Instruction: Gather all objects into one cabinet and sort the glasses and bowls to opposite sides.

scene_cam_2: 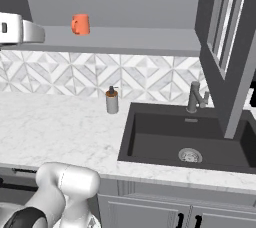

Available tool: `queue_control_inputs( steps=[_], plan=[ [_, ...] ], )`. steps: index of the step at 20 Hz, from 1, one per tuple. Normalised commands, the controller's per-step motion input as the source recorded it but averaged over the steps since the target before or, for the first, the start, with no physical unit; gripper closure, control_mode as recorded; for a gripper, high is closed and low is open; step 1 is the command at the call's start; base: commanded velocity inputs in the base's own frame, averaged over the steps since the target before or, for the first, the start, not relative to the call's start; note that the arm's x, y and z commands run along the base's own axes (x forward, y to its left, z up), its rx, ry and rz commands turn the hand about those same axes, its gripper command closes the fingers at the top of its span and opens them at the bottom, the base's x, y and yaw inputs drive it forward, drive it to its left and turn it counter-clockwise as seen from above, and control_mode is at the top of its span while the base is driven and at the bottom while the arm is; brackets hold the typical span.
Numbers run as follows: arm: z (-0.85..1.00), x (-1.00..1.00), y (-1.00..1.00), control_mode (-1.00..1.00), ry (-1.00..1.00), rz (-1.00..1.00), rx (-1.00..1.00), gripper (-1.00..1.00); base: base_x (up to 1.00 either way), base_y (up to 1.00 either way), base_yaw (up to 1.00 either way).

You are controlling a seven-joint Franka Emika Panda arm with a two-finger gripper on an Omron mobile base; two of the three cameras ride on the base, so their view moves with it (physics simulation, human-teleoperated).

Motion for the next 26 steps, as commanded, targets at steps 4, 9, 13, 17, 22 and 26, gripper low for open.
queue_control_inputs(
  steps=[4,9,13,17,22,26],
  plan=[
    [-0.02,0.55,0.07,-1.00,-0.08,0.00,0.00,-1.00,0.00,0.00,0.00],
    [-0.25,0.48,0.00,-1.00,-0.12,0.00,0.00,-1.00,0.00,0.00,0.00],
    [-0.06,0.44,0.22,-1.00,-0.04,0.00,0.00,-1.00,0.00,0.00,0.00],
    [0.00,0.39,0.29,-1.00,0.00,0.00,0.00,-1.00,0.00,0.00,0.00],
    [0.00,0.23,0.06,-1.00,0.00,0.00,0.00,-1.00,0.00,0.00,0.00],
    [0.00,0.21,0.00,-1.00,0.00,0.00,0.00,-1.00,0.00,0.00,0.00]
  ],
)
